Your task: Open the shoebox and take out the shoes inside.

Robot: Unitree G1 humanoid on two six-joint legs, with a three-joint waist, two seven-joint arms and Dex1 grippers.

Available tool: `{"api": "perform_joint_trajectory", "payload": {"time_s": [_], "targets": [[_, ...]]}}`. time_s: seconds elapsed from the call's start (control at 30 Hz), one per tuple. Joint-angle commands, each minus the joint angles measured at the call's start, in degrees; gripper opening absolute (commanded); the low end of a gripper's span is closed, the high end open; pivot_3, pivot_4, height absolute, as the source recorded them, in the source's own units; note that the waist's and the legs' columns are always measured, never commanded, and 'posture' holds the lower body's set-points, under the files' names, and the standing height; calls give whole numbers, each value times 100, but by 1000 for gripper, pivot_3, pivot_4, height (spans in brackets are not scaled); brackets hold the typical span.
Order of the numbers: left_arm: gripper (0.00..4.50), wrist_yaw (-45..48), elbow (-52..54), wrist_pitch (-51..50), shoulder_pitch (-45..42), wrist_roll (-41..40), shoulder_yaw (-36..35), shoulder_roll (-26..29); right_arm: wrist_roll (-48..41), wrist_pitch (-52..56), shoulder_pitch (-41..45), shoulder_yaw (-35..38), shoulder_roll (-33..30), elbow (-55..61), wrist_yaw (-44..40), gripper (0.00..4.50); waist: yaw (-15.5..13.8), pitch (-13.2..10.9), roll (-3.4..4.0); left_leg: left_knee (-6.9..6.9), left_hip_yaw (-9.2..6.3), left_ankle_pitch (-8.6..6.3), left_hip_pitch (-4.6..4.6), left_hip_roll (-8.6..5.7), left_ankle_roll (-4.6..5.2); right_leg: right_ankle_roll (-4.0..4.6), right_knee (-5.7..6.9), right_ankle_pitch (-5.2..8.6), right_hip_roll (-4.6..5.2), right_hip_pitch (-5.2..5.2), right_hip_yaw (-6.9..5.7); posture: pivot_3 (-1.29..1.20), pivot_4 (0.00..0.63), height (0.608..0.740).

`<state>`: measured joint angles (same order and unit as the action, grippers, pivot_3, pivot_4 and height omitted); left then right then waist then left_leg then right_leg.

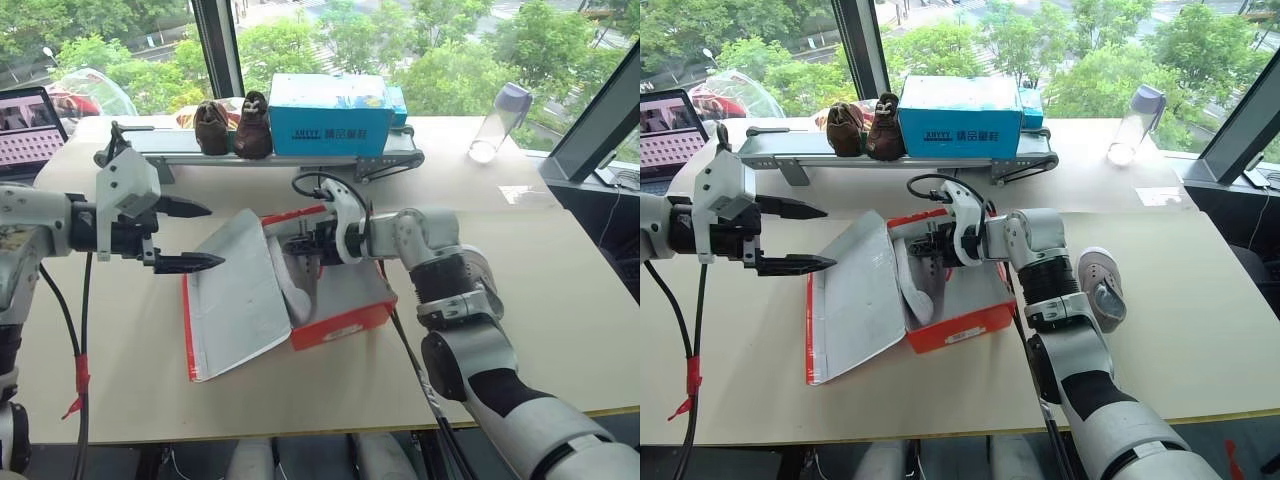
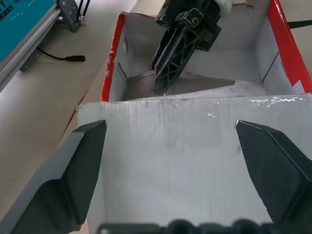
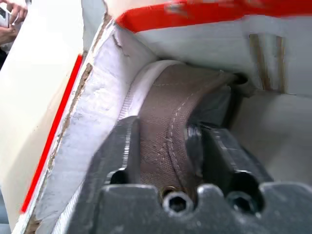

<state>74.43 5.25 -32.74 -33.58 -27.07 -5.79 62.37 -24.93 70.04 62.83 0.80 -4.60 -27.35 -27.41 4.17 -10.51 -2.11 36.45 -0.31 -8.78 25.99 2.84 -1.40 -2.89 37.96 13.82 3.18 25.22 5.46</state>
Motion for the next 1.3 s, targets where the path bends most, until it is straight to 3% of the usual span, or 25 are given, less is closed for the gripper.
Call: {"api": "perform_joint_trajectory", "payload": {"time_s": [0.03,0.27,0.5,0.6,0.73,0.87,0.97,1.1,1.3], "targets": [[4500,-35,61,84,-94,-5,-149,79,-87,-5,177,175,-19,210,39,88,1,0,0,0,0,0,0,0,0,0,0,0,0,0,0,0,150,740],[4500,2,-121,203,-305,65,66,-78,-275,517,258,608,-162,789,352,32,-17,0,0,0,0,0,1,0,0,0,0,0,0,0,-1,0,150,740],[4500,110,-399,392,-602,180,313,-262,-709,1833,801,1957,-335,1658,813,32,-25,0,1,0,-3,0,4,-1,0,1,0,0,0,2,-2,0,150,740],[4500,160,-516,472,-726,242,415,-372,-877,2228,1008,2316,-686,1973,896,32,-25,0,0,0,-3,0,4,-1,0,1,-1,0,1,1,-3,0,150,740],[4500,235,-692,595,-879,332,543,-505,-1337,2246,1538,3030,-1661,1655,1163,32,-70,-2,3,0,-3,0,5,-4,0,1,-5,0,4,-1,-3,0,150,740],[4500,313,-865,691,-1031,397,657,-684,-1370,2246,1171,2401,-2875,1900,1109,32,-89,-1,1,-15,-2,0,7,-5,0,0,-27,0,6,-2,-4,0,150,740],[4500,395,-955,727,-1117,436,721,-780,-1266,2246,593,1928,-3413,2112,1001,32,-75,0,-2,-20,0,0,7,-5,1,0,-40,0,6,-5,-2,0,150,740],[4500,477,-1023,743,-1210,471,768,-844,-1297,2245,-432,1383,-3564,2623,892,32,22,-1,1,-17,2,1,4,-5,2,1,-29,-1,4,-2,5,0,150,740],[4500,506,-971,707,-1151,472,725,-824,-969,1881,-1292,789,-3736,2929,861,32,35,-8,13,-13,2,3,-1,-6,6,0,-10,0,1,2,12,0,150,740]]}}
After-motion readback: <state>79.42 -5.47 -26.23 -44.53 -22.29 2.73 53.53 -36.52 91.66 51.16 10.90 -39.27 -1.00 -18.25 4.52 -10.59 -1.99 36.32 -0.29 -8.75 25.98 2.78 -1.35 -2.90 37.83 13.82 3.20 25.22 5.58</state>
